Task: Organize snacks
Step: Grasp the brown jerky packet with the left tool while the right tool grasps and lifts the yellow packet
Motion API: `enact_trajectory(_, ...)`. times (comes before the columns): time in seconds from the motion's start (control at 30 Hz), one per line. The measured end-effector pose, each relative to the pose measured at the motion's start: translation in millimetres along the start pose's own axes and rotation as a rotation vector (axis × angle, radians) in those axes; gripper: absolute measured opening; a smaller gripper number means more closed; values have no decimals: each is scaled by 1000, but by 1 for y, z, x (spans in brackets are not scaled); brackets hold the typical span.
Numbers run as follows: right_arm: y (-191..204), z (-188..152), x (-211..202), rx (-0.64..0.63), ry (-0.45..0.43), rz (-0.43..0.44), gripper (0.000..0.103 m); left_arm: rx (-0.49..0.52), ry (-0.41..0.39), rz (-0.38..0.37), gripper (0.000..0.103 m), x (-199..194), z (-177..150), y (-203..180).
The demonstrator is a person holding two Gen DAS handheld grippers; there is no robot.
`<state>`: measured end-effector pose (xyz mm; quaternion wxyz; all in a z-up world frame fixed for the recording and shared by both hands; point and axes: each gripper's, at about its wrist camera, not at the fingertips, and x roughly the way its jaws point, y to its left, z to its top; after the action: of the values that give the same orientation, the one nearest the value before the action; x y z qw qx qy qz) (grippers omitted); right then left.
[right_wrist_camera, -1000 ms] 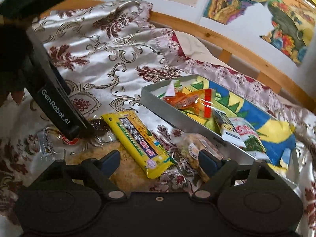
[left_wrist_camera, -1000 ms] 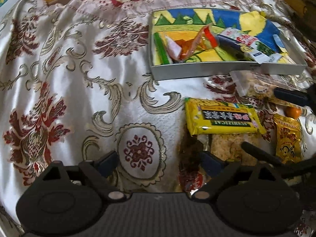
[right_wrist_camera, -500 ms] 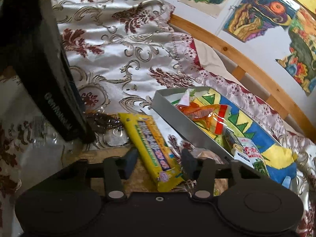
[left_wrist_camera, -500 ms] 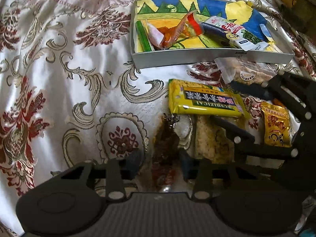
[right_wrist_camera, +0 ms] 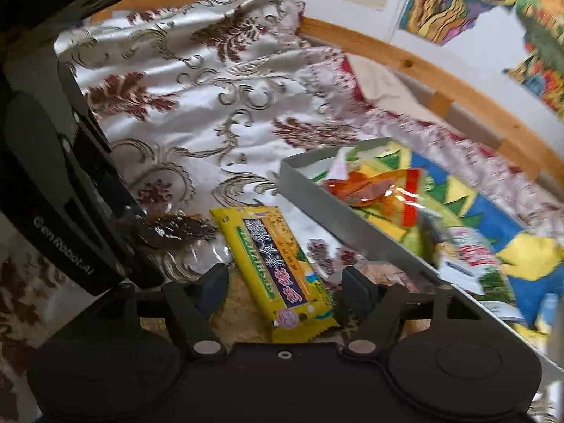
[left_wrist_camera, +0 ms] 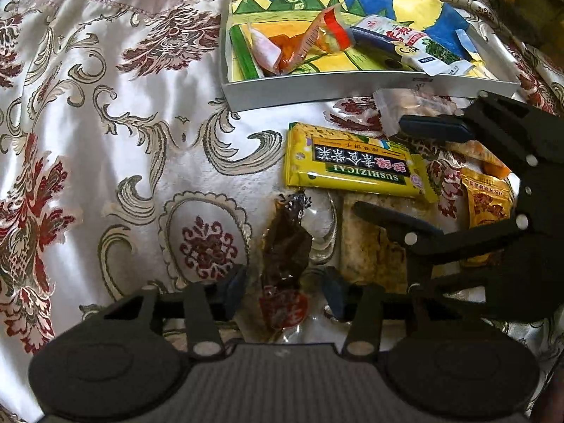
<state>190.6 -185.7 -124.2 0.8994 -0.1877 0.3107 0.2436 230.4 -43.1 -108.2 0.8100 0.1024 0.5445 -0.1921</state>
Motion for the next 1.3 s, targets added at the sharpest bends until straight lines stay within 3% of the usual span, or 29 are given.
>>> enact_trajectory(0.2,-16,5,12,60,32,101,79,-26,14,-12,48,-2,1,4)
enact_trajectory(0.23,-19,6,13,80,35,114,77,-34,15,-12,48,-2,1,5)
enact_trajectory(0.27,-22,6,14,99,37,115,65,-41,20,-11,47,-3,1,6)
enact_trajectory(0.3,-24,7,14,123,42,133,59,-44,22,-9,47,-3,2,6)
enact_trajectory(0.43,-25,7,13,167,52,140,53,-59,27,-2,44,-5,3,5)
enact_trajectory(0.6,-15,7,6,164,58,74,50,-129,18,-18,41,-13,6,13)
enact_trajectory(0.8,10,2,-15,68,87,-4,50,-121,6,-44,41,-15,5,14)
enact_trajectory(1.03,37,-3,-43,-82,102,-155,49,-162,-96,-75,41,-40,8,17)
enact_trajectory(1.07,38,-3,-47,-84,97,-171,45,-173,-116,-82,41,-44,8,19)
enact_trajectory(1.13,36,-1,-56,-65,82,-215,18,-191,-146,-94,41,-48,9,21)
enact_trajectory(1.2,29,2,-66,-36,45,-246,14,-206,-178,-98,41,-52,10,22)
enact_trajectory(1.3,16,2,-65,35,52,-218,14,-216,-195,-102,42,-54,12,23)
